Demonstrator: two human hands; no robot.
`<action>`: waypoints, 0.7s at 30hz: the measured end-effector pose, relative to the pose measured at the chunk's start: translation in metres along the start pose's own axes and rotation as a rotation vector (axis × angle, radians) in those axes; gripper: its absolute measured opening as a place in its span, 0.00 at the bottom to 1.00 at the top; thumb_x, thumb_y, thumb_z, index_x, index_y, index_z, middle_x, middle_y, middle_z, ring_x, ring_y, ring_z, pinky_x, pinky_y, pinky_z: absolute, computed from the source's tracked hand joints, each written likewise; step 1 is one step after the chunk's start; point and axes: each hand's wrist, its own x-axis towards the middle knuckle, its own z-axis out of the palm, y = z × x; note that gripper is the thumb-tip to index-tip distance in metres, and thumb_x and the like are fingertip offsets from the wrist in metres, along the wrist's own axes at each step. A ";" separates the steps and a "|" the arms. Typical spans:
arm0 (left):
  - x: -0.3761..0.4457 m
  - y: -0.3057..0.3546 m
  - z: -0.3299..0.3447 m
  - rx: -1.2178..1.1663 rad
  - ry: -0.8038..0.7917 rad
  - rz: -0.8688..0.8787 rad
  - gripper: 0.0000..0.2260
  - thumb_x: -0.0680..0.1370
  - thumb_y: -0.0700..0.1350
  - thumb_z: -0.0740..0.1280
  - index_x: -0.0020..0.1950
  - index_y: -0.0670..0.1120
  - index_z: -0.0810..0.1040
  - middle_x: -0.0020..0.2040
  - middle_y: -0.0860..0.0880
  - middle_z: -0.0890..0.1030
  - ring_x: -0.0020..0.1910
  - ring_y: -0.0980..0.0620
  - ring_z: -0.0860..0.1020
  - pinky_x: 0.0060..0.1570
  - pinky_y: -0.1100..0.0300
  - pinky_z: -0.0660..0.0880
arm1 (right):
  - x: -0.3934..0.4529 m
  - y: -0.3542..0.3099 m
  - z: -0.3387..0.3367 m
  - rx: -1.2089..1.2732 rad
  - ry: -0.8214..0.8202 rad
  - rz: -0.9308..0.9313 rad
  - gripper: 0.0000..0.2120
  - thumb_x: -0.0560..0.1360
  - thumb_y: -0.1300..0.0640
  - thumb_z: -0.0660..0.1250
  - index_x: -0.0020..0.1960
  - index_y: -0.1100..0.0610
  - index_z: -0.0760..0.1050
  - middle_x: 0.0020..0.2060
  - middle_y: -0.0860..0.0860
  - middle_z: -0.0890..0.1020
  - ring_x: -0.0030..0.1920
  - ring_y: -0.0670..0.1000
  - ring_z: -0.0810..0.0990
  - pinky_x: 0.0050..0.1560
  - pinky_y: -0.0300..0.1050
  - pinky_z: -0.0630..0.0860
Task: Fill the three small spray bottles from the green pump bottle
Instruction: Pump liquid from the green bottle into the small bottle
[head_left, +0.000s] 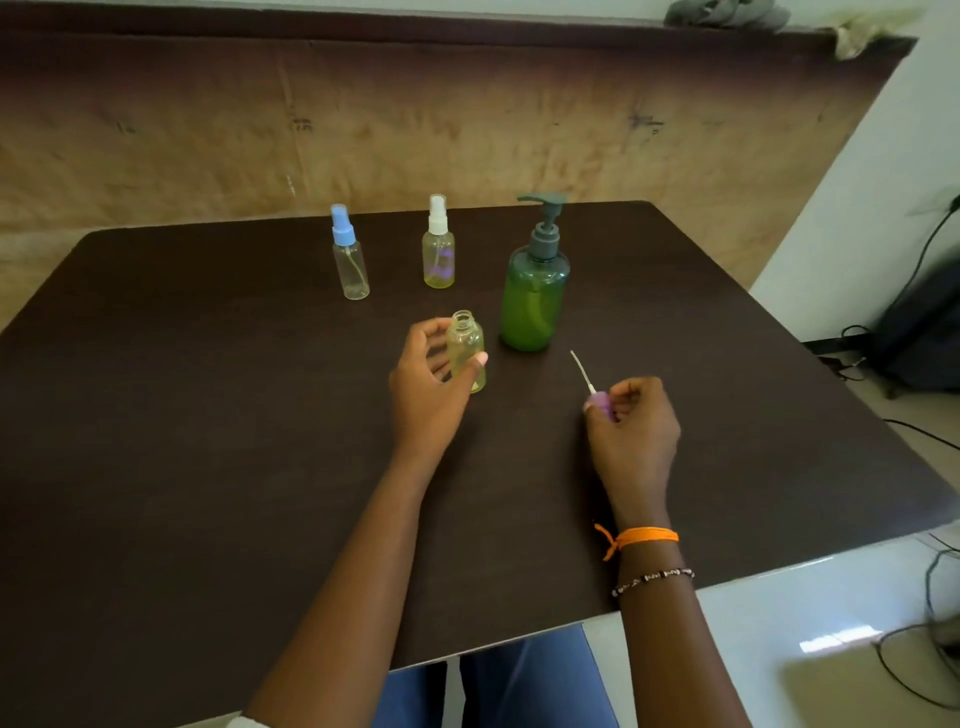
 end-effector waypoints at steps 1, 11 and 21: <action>0.001 -0.001 -0.001 0.012 0.002 0.005 0.17 0.71 0.38 0.73 0.55 0.51 0.73 0.52 0.55 0.79 0.50 0.62 0.80 0.50 0.67 0.76 | -0.001 -0.001 0.001 -0.011 -0.011 -0.008 0.10 0.70 0.60 0.71 0.46 0.55 0.71 0.44 0.55 0.79 0.46 0.55 0.79 0.50 0.52 0.77; 0.002 -0.002 -0.001 0.082 -0.043 0.047 0.17 0.71 0.39 0.73 0.56 0.50 0.73 0.53 0.53 0.80 0.52 0.58 0.80 0.53 0.62 0.77 | -0.003 -0.008 -0.005 0.082 -0.042 0.036 0.15 0.70 0.58 0.73 0.53 0.56 0.71 0.47 0.51 0.76 0.46 0.49 0.76 0.48 0.42 0.75; 0.002 0.002 0.001 0.108 -0.064 0.070 0.17 0.71 0.39 0.73 0.55 0.52 0.73 0.50 0.61 0.78 0.49 0.66 0.78 0.49 0.71 0.75 | 0.011 -0.003 -0.014 0.426 -0.006 0.265 0.13 0.79 0.68 0.51 0.52 0.56 0.71 0.41 0.49 0.76 0.41 0.44 0.75 0.43 0.31 0.73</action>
